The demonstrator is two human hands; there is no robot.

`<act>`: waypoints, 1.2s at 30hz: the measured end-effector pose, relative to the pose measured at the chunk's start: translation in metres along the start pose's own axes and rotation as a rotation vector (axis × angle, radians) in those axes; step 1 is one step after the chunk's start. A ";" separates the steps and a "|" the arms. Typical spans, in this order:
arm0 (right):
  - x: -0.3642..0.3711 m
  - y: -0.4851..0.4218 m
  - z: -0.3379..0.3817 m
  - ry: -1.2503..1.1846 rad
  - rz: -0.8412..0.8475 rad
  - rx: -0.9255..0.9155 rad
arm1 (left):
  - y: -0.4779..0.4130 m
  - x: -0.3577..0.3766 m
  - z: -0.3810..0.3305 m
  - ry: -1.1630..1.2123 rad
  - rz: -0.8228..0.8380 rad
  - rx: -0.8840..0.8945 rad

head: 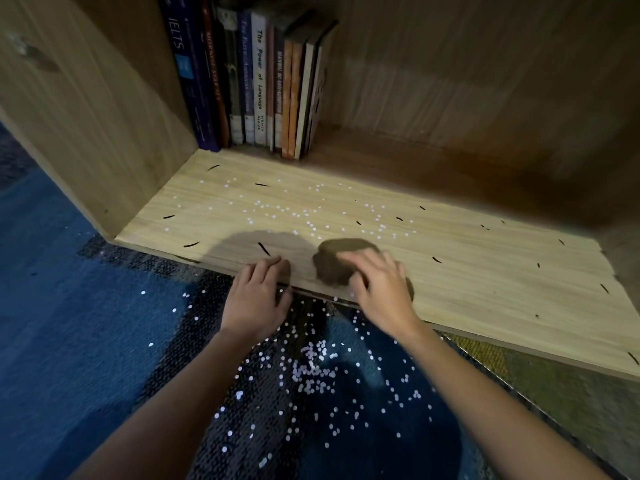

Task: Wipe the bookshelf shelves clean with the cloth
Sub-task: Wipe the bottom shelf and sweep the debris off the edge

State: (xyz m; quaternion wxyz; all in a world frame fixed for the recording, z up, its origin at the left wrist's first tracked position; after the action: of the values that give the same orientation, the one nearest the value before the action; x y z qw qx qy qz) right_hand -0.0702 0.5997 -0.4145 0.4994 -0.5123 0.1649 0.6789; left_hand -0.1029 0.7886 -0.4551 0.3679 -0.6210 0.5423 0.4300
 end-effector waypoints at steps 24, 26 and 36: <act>-0.032 0.004 -0.071 -0.342 -0.229 0.435 | -0.057 0.012 -0.136 0.162 0.281 0.113; -0.040 0.008 -0.085 -0.267 -0.268 0.443 | -0.057 0.022 -0.151 0.035 0.317 0.066; -0.049 0.000 -0.141 0.105 -0.103 0.336 | -0.082 -0.007 -0.140 0.397 0.069 0.067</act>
State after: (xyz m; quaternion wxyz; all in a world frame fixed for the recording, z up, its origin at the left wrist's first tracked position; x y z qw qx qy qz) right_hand 0.0031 0.4711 -0.4315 0.6028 -0.4642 0.2753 0.5877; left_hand -0.0028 0.6736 -0.3990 0.2593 -0.6620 0.6391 0.2934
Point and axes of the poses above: each hand's wrist, its own y-axis away from the middle knuckle, its own x-axis out of the palm, z = x × y, the point moved 4 cm from there along -y, towards the middle knuckle, and after that the axes turned 8 degrees about -x, right-handed, at the moved point
